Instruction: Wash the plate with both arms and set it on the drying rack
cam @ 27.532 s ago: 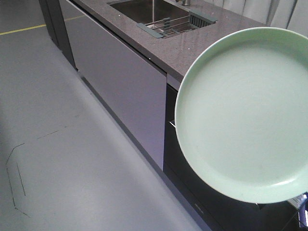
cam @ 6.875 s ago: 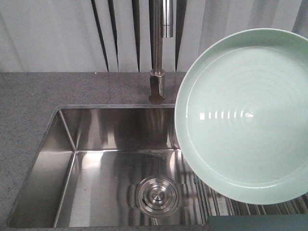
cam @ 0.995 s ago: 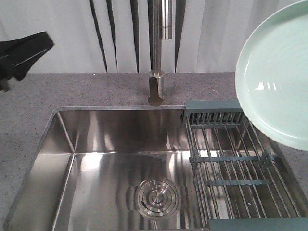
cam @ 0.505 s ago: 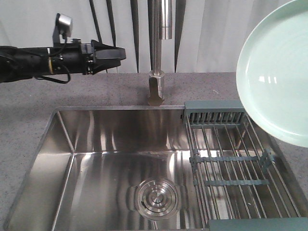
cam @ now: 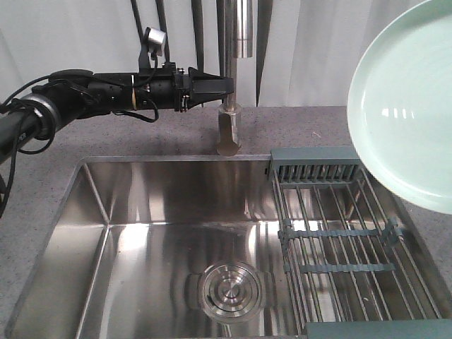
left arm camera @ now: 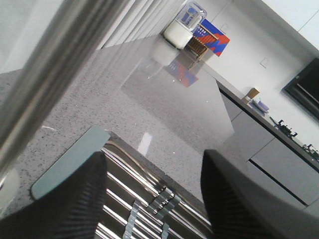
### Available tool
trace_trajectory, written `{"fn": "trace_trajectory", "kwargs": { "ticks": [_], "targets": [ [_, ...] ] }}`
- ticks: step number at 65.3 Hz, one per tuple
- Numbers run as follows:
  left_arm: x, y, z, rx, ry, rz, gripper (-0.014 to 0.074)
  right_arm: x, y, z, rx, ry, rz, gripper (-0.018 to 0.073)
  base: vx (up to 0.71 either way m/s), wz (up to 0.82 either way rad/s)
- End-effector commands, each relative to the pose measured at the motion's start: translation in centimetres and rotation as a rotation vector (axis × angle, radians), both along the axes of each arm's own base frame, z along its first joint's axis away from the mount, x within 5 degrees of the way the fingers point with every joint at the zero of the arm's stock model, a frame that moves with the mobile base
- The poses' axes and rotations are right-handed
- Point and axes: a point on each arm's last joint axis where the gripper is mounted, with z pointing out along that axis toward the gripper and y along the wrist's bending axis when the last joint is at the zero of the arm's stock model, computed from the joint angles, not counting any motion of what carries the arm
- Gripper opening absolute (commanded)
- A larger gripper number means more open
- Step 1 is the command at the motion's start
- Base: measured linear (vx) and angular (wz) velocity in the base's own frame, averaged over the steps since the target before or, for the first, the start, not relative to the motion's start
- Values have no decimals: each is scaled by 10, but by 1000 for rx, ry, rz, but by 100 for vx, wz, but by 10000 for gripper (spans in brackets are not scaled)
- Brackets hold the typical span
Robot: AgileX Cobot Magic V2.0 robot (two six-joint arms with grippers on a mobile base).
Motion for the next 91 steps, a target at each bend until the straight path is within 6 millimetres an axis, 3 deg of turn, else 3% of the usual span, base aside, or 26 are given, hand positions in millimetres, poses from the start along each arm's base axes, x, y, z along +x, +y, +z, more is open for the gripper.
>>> {"fn": "trace_trajectory", "kwargs": {
  "ticks": [1,13,49,69,91],
  "targets": [
    [-12,-10,49,-95,-74,9,398,2,-1,14,-5,-106,-14,-6,0,0],
    [-14,-22,47,-72,-73,18,398,2,-1,14,-5,-104,-13,-6,0,0],
    [-2,-19,34,70,-103,135,398,2,-1,14,-2,-101,-11,-6,0,0],
    [-5,-23,18,35,-57,35,398,2,0,13,2,-96,-8,-6,0,0],
    [-18,-25,20,8,-55,-110,397,2,0,13,2,-95,-7,-6,0,0]
  ]
}}
